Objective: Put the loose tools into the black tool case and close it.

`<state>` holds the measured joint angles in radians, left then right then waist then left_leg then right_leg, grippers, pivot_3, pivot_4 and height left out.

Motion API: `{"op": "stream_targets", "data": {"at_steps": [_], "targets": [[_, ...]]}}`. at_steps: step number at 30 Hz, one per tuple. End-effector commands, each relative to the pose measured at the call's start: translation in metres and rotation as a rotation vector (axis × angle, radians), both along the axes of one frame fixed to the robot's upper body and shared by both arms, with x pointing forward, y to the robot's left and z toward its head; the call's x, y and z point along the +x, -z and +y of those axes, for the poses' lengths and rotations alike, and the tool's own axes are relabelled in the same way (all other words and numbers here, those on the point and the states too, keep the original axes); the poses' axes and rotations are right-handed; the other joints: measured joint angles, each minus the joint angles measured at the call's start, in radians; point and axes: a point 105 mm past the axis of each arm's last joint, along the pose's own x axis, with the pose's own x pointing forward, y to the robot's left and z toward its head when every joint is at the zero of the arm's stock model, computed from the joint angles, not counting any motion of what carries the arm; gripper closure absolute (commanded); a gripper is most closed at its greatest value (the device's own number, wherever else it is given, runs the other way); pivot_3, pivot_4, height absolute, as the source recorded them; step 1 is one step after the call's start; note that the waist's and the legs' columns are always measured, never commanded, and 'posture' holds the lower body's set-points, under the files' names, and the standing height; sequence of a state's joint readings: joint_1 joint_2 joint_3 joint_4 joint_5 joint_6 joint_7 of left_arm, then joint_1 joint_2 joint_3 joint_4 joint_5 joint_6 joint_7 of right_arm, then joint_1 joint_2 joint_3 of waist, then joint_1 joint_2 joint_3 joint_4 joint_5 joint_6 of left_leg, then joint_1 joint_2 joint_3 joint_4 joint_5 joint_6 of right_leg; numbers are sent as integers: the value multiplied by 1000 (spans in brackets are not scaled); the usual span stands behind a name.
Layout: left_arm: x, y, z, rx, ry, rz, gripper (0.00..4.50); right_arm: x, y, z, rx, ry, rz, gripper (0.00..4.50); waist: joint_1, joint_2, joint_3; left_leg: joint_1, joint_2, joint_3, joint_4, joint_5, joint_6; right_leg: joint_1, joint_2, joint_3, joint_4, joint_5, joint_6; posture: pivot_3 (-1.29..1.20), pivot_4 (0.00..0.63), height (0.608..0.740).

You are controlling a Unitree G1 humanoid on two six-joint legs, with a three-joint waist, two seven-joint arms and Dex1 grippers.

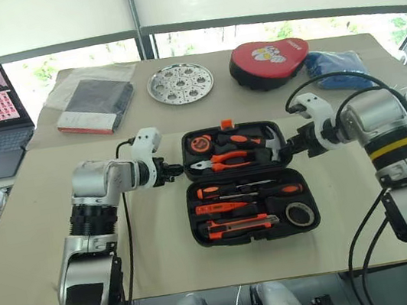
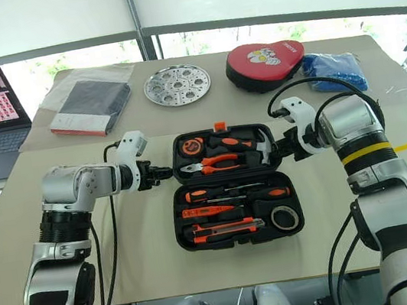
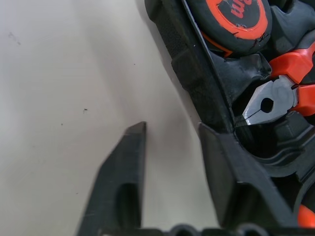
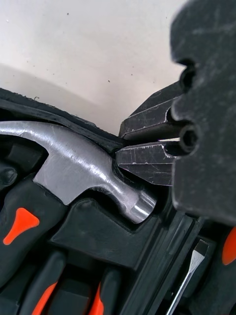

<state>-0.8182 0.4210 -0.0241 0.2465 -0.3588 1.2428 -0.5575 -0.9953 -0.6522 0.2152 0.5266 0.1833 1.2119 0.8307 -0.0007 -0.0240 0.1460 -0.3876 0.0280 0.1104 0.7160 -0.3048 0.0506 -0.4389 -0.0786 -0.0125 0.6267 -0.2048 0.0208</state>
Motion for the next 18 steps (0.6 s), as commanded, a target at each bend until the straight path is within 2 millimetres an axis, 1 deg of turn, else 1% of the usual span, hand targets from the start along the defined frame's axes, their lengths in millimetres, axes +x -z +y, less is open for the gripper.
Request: {"op": "stream_targets", "data": {"at_steps": [1,3,4,5,8,9,10,11,12,15,18], "targets": [[2,-19,11,38,25,-81,3181,-4,10,-10,-36,42,28,4500,-3,0,0,0,0,0,0,0,0,0,0,0,0,0,0,0,150,740],[0,-22,18,75,27,-87,3181,-5,10,-9,-34,40,28,4500,-3,0,0,0,0,0,-1,0,0,-1,0,0,0,0,0,0,150,740],[-4,-24,18,83,47,-78,2631,-5,11,-8,-33,39,28,4500,-2,0,0,0,0,0,-1,0,0,-1,0,0,0,0,0,0,150,740],[-8,-26,16,74,70,-65,2441,-5,11,-8,-32,39,27,4500,-2,0,0,0,0,0,-1,0,0,0,0,0,-1,0,0,0,150,740],[-9,-38,11,1,58,-58,1374,-5,11,-8,-30,39,22,4500,1,0,0,0,0,0,-1,0,0,0,-1,0,-1,0,0,0,150,740],[-10,-40,8,-36,54,-43,954,-5,11,-7,-30,39,20,4500,1,0,0,0,0,0,-1,0,0,0,0,0,-1,0,0,0,150,740],[-11,-42,3,-66,55,-31,624,-5,11,-7,-30,39,18,4500,2,0,0,-1,0,0,0,0,0,0,0,0,-1,0,0,0,150,740],[-11,-43,0,-86,54,-19,177,-5,11,-7,-30,39,17,4500,2,0,0,-1,0,0,0,0,0,0,0,0,-1,0,0,0,150,740],[-12,-41,-4,-88,56,-6,83,-5,11,-7,-29,38,15,4500,2,0,0,-1,0,0,0,0,0,0,0,0,-1,0,0,0,150,740],[-11,-32,-7,-56,42,10,83,-4,11,-5,-28,36,12,4500,-3,0,0,0,0,0,-1,0,0,0,0,0,-1,0,0,0,150,740],[-3,-23,-5,-52,-24,15,83,-4,11,-4,-28,36,7,4500,-5,0,0,0,0,-1,-1,0,0,0,0,0,0,0,0,0,150,740]]}}
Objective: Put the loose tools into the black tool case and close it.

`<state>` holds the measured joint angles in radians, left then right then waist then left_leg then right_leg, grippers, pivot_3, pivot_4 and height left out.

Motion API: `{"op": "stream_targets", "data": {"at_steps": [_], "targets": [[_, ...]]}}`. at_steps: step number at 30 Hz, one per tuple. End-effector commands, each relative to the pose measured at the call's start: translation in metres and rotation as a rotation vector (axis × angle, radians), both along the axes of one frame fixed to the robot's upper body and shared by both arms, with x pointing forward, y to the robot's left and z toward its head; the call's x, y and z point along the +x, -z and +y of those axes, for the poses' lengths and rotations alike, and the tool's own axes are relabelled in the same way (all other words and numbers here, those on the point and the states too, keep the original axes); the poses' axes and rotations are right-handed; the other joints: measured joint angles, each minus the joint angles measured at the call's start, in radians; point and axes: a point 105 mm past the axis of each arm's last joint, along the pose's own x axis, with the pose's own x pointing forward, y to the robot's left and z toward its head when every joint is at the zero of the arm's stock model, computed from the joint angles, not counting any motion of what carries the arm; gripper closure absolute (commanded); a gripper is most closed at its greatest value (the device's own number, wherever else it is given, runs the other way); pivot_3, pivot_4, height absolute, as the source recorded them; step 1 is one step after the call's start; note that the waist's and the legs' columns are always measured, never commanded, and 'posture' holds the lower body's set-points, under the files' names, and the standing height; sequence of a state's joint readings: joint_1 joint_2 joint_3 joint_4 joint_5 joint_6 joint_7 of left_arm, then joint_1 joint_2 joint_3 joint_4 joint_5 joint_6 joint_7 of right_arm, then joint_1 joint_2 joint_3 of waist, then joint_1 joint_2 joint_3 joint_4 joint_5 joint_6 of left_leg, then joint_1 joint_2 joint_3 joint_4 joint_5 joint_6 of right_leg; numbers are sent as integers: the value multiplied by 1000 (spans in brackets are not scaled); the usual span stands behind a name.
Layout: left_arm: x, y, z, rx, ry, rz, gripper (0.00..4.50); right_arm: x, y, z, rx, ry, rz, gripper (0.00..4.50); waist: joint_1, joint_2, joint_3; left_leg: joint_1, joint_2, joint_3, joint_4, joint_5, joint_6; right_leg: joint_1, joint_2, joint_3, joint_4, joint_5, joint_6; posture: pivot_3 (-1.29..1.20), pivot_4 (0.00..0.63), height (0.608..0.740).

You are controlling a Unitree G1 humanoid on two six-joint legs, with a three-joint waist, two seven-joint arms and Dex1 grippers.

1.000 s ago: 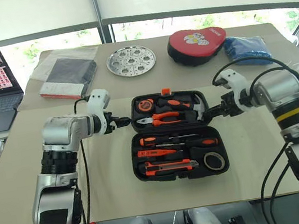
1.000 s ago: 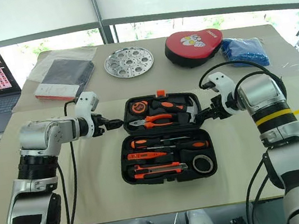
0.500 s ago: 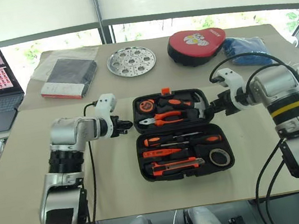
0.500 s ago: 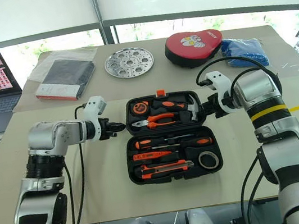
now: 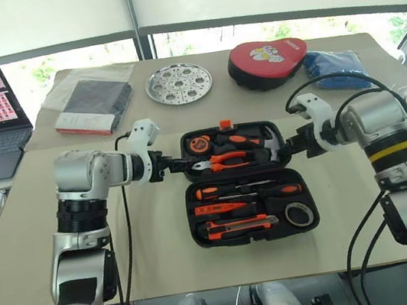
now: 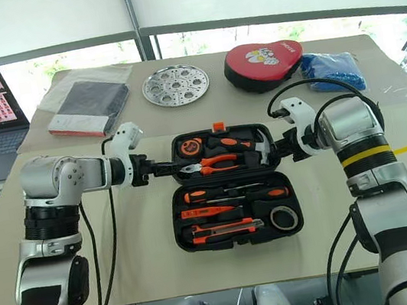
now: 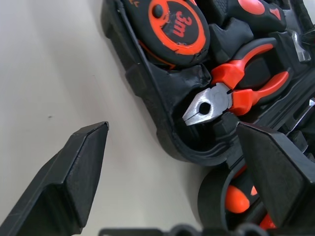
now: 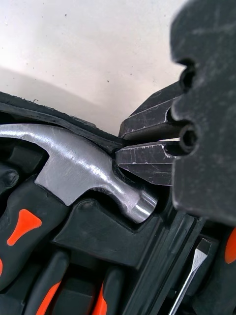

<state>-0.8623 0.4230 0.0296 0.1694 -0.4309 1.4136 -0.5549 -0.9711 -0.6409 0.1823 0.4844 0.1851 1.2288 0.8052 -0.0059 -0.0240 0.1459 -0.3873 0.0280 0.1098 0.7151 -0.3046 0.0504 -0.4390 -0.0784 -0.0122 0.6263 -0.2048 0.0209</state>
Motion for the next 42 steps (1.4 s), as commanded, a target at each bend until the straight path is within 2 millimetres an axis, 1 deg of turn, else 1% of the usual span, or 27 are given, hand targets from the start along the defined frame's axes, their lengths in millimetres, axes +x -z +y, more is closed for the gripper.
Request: {"op": "stream_targets", "data": {"at_steps": [1,4,5,8,9,11,12,14,17,20,24,26,28,29,31,34,35,37,40,42], "targets": [[10,2,5,22,-80,-33,83,-3,10,-7,-37,29,21,4500,0,0,0,0,0,0,0,0,0,0,0,0,0,0,0,0,150,740],[14,6,7,33,-109,-37,83,-3,10,-8,-37,35,20,4500,-1,0,0,0,0,0,0,0,0,0,0,0,0,0,0,0,150,740],[13,8,3,24,-99,-31,83,-4,11,-9,-36,36,21,4500,0,0,0,0,0,0,0,0,0,0,0,0,0,0,0,0,150,740],[14,14,1,34,-94,-22,814,-4,12,-8,-31,39,21,4500,1,0,0,0,0,0,0,0,0,0,-1,0,0,0,0,0,150,740],[15,16,1,37,-100,-23,814,-4,12,-8,-29,38,21,4500,1,0,0,0,0,0,0,0,0,0,-1,0,0,0,0,0,150,740],[17,19,-1,8,-116,-15,1507,-5,12,-7,-25,38,22,4500,2,0,0,0,0,0,0,0,0,0,-1,0,0,0,0,0,150,740],[18,19,-2,0,-120,-14,1613,-5,13,-7,-25,37,22,4500,2,0,0,1,0,0,0,0,0,1,-1,0,0,0,0,0,150,740],[18,21,-3,5,-118,-15,2432,-5,13,-6,-21,36,23,4500,3,0,0,1,0,0,0,0,0,1,-1,0,0,0,0,0,150,740],[17,23,-4,1,-111,-12,3503,-6,13,-5,-16,36,23,4500,3,0,-1,2,0,0,0,0,0,2,-1,0,1,0,0,0,150,740],[15,24,-3,-15,-113,-1,4477,-7,15,-6,-12,37,23,4500,5,0,-3,4,0,0,0,0,0,3,-1,0,2,0,0,0,150,740],[16,24,-1,-23,-122,-16,4491,-8,15,-7,-7,38,18,4500,2,0,-3,7,0,0,0,0,-1,4,-1,1,1,0,0,0,150,740],[17,18,4,-69,-136,-84,4491,-5,9,-4,14,11,-51,4500,1,0,-3,7,0,0,-1,0,-1,4,-1,1,1,0,0,0,150,740],[15,1,10,-157,-109,-244,4491,-4,-5,1,30,-76,-190,4500,-2,0,-4,8,0,0,-2,1,-1,4,-1,2,1,0,-1,0,150,740],[11,-10,13,-200,-90,-348,4491,-7,-12,4,29,-138,-269,4500,-4,0,-4,8,1,0,-2,1,-2,4,-1,2,2,0,-1,0,150,740],[2,-23,19,-236,-46,-502,4491,-13,-21,10,24,-220,-381,4500,-9,0,-4,5,1,1,-3,1,-2,1,-1,2,2,1,-1,0,150,740],[-14,-20,28,-168,48,-657,4491,-20,-29,10,-9,-252,-523,4500,-17,0,-4,3,3,2,-4,2,-4,-3,1,3,2,1,-1,0,150,740],[-15,-18,33,-147,38,-687,4491,-21,-30,7,-42,-242,-576,4500,-18,0,-4,3,3,3,-5,2,-5,-3,1,3,2,1,-2,0,150,740],[-16,-19,41,-81,51,-804,4491,-27,-31,4,-97,-247,-671,4500,-13,0,-4,3,4,3,-5,2,-5,-3,1,2,2,0,-3,0,150,740],[-29,-15,41,74,186,-1000,4491,-39,-24,2,-256,-346,-831,4500,-7,0,-3,3,2,4,-5,2,-5,-3,1,2,-2,0,-3,0,150,740],[-40,-10,38,137,273,-1109,4491,-47,-18,0,-339,-407,-934,4500,-6,0,-3,3,2,4,-5,1,-3,-3,1,3,-3,0,-3,0,150,740]]}}
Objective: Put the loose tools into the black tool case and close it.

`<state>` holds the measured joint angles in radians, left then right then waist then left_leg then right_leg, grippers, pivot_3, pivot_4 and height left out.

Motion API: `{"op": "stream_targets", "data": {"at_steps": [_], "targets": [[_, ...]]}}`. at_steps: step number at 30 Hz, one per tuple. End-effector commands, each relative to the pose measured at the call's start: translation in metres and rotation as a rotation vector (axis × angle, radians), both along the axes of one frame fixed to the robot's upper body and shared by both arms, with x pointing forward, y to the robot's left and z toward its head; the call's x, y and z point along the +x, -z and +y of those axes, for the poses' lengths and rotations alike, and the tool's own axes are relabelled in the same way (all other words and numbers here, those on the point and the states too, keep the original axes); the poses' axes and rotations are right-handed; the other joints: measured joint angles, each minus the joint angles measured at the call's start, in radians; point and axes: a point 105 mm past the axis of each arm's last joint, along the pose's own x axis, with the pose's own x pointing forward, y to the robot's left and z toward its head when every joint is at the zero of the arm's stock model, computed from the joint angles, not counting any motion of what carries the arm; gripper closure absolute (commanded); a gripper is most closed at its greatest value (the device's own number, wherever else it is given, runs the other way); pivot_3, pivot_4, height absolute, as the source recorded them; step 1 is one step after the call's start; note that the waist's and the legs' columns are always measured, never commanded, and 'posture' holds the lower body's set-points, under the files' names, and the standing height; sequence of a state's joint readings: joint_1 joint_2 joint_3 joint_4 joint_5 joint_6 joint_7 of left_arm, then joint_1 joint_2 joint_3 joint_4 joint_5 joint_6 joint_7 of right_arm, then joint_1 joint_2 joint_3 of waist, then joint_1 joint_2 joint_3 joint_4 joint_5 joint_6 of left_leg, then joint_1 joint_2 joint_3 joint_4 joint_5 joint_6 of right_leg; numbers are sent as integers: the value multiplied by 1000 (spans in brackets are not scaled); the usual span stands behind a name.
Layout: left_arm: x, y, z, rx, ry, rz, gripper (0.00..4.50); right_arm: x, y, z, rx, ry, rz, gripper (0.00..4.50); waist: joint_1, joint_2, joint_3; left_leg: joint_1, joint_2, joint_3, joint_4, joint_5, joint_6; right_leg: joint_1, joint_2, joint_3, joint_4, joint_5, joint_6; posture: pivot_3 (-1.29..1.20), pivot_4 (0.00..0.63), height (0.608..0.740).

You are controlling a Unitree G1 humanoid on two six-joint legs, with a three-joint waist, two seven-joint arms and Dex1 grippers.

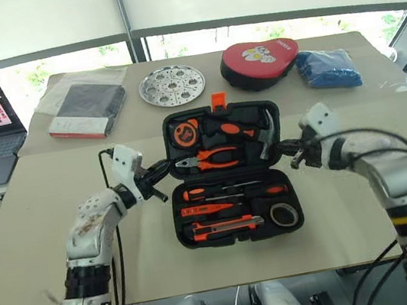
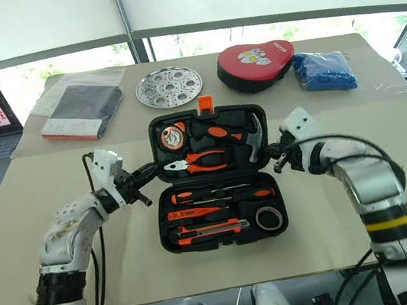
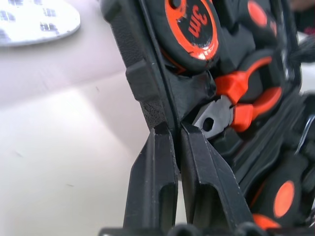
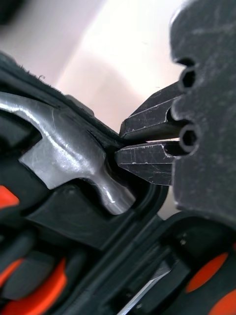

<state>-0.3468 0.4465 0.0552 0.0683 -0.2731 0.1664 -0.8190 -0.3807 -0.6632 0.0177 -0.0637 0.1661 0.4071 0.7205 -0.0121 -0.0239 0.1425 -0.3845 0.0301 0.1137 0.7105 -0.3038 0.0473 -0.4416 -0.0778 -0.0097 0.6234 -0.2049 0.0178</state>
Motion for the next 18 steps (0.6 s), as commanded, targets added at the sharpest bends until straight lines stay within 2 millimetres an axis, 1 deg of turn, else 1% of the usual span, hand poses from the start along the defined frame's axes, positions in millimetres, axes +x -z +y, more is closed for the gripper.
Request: {"op": "stream_targets", "data": {"at_steps": [1,4,6,7,8,9,10,11,12,13,14,15,16,17,18], "targets": [[-18,-16,6,201,79,-328,4491,-11,-12,-17,-223,-30,-306,4500,1,0,0,0,0,0,0,0,1,0,0,0,0,0,0,0,150,740],[-37,13,6,387,183,-407,4491,-26,1,-22,-392,-129,-444,4500,1,0,0,1,0,1,1,-1,2,1,-1,0,-1,0,0,0,150,740],[-47,28,11,460,227,-423,4491,-31,15,-31,-485,-151,-472,4500,0,0,0,3,0,2,0,-2,4,3,-1,1,-1,0,0,0,150,740],[-51,36,15,468,236,-398,4111,-33,23,-37,-490,-151,-449,4500,0,0,0,5,0,2,0,-2,4,4,-2,1,-1,0,0,0,150,740],[-53,42,20,471,228,-370,3726,-35,29,-43,-502,-145,-446,4110,0,0,0,7,0,3,0,-3,5,5,-2,1,-1,0,0,0,150,740],[-56,46,24,482,227,-358,3534,-37,36,-49,-488,-135,-414,3717,0,0,0,9,1,3,0,-3,5,7,-2,1,-2,0,0,0,150,740],[-57,49,27,491,225,-355,3123,-38,41,-53,-479,-128,-393,3474,0,0,0,11,1,4,0,-4,6,9,-2,1,-2,-1,0,0,150,740],[-58,49,29,498,226,-358,2860,-39,44,-55,-474,-126,-384,3175,0,0,0,14,1,5,0,-6,10,13,-2,1,-4,-1,0,0,150,740],[-59,49,31,506,223,-366,2644,-39,45,-57,-489,-126,-386,3002,1,0,1,15,2,5,0,-7,12,14,-2,0,-5,-1,0,0,150,740],[-58,49,36,500,196,-356,2167,-39,43,-60,-492,-109,-401,2534,2,0,0,15,2,5,0,-7,12,14,-2,-1,-6,-1,0,0,150,740],[-58,51,44,494,172,-316,1978,-40,38,-68,-504,-80,-421,2294,0,1,0,15,2,4,0,-7,12,14,-3,-1,-6,-1,0,0,150,740],[-60,55,53,481,159,-245,1634,-42,31,-79,-478,-23,-408,1930,0,1,0,15,3,5,0,-7,12,14,-3,0,-6,-1,0,0,150,740],[-62,58,58,470,154,-195,1628,-44,27,-86,-455,15,-396,1508,0,1,0,16,3,4,0,-7,12,15,-3,0,-6,-1,0,0,150,740],[-62,60,63,456,153,-141,1628,-49,25,-95,-426,32,-355,1277,-1,1,0,16,4,4,0,-7,12,15,-3,-1,-6,-1,0,0,150,740],[-63,61,64,445,153,-110,1628,-54,24,-99,-405,37,-325,1277,0,2,0,16,4,4,-1,-7,12,16,-3,-1,-5,-1,0,0,150,740]]}}
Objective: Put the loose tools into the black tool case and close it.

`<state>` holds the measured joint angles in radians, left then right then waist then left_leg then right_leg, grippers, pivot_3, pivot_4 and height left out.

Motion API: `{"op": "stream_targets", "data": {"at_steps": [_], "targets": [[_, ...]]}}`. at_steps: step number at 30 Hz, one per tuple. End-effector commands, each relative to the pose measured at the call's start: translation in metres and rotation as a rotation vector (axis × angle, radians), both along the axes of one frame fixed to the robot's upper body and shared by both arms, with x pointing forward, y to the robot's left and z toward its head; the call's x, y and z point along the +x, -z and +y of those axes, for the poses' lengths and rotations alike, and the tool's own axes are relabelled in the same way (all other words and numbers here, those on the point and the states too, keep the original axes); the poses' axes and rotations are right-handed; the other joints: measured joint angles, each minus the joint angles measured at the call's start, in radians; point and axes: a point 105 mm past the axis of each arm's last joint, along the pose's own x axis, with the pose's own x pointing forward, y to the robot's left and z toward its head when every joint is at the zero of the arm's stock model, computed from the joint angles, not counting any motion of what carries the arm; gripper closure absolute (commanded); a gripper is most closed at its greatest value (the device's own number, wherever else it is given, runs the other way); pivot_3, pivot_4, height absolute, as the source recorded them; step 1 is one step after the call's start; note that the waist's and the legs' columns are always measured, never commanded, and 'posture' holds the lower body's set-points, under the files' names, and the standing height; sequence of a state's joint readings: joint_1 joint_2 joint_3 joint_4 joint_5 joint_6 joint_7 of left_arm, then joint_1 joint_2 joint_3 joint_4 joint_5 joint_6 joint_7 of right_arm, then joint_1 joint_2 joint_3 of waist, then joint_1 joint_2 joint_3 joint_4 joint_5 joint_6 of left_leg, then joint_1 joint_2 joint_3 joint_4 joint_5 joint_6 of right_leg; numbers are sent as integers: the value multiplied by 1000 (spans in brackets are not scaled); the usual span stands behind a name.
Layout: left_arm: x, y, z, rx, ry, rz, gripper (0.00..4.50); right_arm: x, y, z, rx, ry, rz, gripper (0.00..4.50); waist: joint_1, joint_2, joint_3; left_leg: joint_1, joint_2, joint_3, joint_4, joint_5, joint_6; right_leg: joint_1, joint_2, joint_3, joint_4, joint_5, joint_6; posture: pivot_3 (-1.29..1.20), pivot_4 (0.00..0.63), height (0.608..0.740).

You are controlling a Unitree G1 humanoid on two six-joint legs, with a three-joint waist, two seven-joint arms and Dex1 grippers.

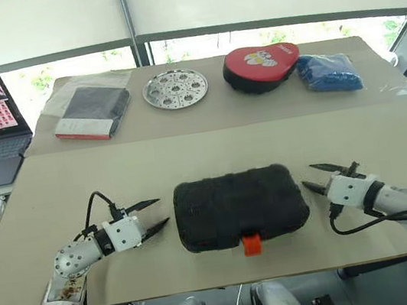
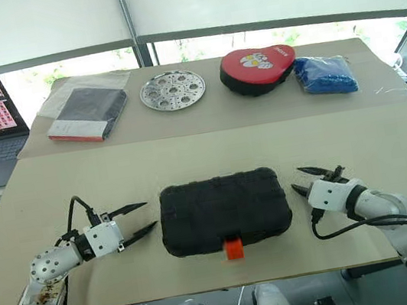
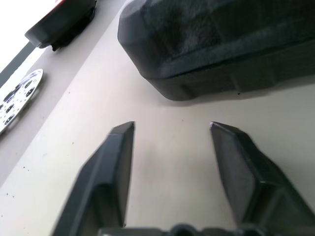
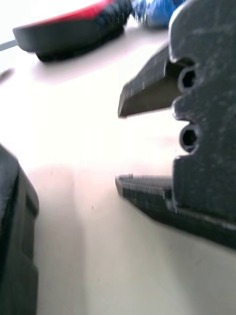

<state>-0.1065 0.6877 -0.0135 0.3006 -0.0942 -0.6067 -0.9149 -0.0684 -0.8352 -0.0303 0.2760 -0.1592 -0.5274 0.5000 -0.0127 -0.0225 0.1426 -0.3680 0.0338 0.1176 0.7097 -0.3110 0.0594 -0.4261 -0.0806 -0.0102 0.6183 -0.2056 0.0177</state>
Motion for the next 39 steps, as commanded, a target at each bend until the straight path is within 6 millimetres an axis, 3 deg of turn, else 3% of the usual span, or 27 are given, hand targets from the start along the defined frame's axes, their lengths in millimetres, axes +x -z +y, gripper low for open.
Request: {"op": "stream_targets", "data": {"at_steps": [1,5,10,12,17,20,25,31,39], "targets": [[0,0,15,-38,-50,125,1628,-12,-29,-27,92,71,10,1277,0,1,0,0,0,0,0,0,0,0,0,0,1,0,0,0,150,740],[16,-17,8,-162,-83,212,2671,-40,-30,-20,189,21,186,2281,2,1,0,1,0,-1,-1,0,1,1,0,0,1,0,0,0,150,740],[36,-33,-18,-208,-32,301,4443,-88,-13,20,192,-126,473,4019,18,1,0,0,0,-3,0,-1,1,2,1,-1,1,0,0,0,150,740],[42,-34,-25,-190,-16,322,4500,-96,-7,32,189,-146,525,4426,20,1,-1,0,0,-3,0,-1,1,2,2,-1,0,0,0,0,150,740],[57,-26,-43,-134,7,379,4500,-105,13,58,162,-162,617,4426,22,0,0,-1,-1,-3,1,-1,1,2,3,0,-1,0,0,0,150,740],[56,-14,-52,-73,37,481,4500,-96,20,77,171,-168,629,4426,19,-1,0,-1,-1,-3,2,-1,1,1,4,0,-2,0,0,0,150,740],[52,-9,-57,-52,57,546,4500,-88,27,92,168,-173,636,4426,14,-7,-3,-1,-1,-4,2,0,1,2,4,0,-2,0,0,0,150,740],[47,-6,-44,-69,13,562,4500,-55,21,105,185,-153,508,4426,-4,-11,-4,0,0,-4,2,0,-1,2,5,-1,-1,1,-2,0,150,740],[38,-23,-30,-204,-73,544,4500,-12,14,106,199,-134,407,4426,-4,-11,-3,0,0,-3,2,1,-2,-2,4,1,5,1,-3,0,150,740]]}}
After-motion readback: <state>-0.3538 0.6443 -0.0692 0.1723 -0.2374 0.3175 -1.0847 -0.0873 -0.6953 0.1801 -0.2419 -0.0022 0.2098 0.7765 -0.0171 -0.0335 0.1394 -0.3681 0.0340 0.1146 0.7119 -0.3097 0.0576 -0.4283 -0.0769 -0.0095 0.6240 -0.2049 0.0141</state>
